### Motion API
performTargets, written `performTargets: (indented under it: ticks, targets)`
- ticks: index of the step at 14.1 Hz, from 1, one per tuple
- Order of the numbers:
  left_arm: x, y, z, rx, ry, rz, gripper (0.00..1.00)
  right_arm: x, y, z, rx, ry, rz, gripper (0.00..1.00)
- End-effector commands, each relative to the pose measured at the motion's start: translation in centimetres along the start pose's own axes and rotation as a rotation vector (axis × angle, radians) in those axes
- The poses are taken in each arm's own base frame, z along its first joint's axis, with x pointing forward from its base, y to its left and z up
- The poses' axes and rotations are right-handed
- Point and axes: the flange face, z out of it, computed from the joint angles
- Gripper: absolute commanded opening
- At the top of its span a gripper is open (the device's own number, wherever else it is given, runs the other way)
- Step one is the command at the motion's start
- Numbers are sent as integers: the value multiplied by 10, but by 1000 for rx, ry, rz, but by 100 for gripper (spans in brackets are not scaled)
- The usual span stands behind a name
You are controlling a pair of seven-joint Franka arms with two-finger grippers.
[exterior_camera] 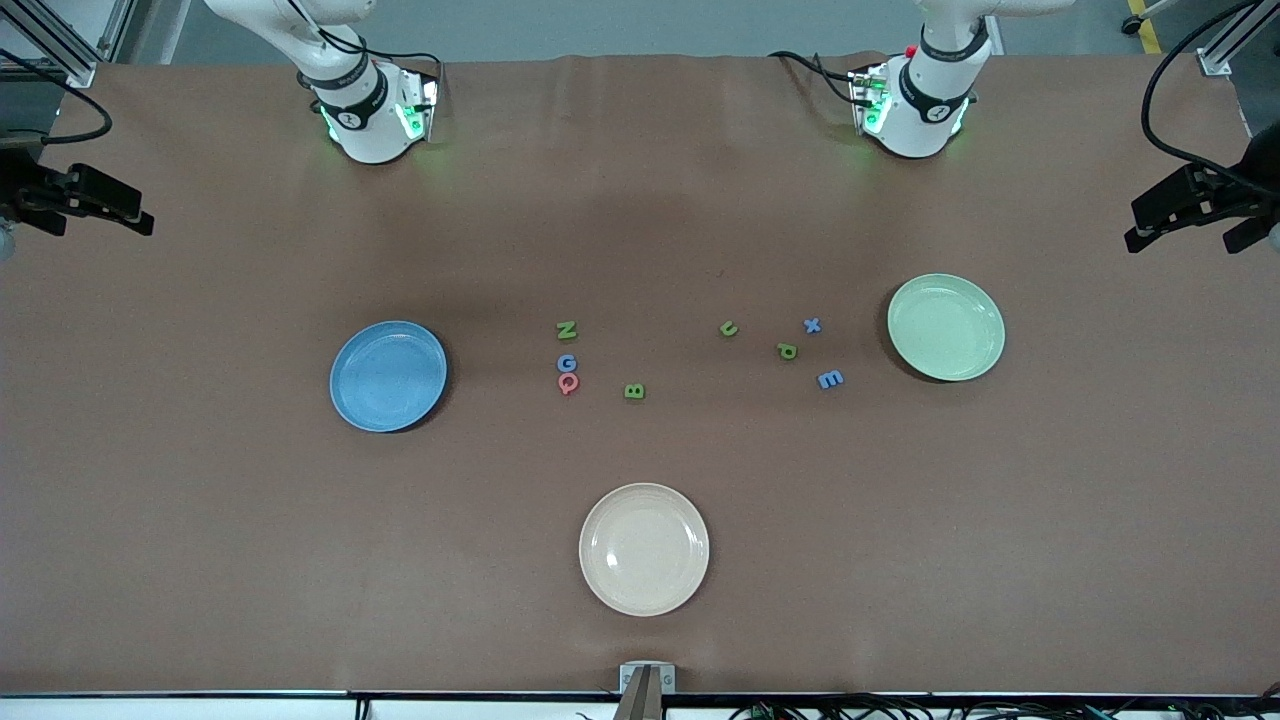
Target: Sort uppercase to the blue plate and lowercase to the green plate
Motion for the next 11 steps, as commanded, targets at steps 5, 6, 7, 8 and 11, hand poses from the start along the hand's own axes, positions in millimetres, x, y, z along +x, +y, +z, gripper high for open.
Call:
performTargets:
  ticks: [5, 6, 7, 8, 11]
  targets:
    - [4, 46, 61, 2, -148, -18, 100, -9, 4, -9, -4, 73, 0, 100]
    - [4, 61, 75, 5, -163, -35, 100, -9, 5, -9, -4, 80, 0, 100]
    - [6, 73, 93, -4, -175, -75, 100, -8, 5, -10, -5, 81, 0, 100]
    - [7, 85, 110, -13, -169, -110, 100, -9, 6, -10, -4, 80, 2, 100]
    - [1, 122, 167, -5, -149, -188, 100, -10, 9, -9, -3, 71, 9, 100]
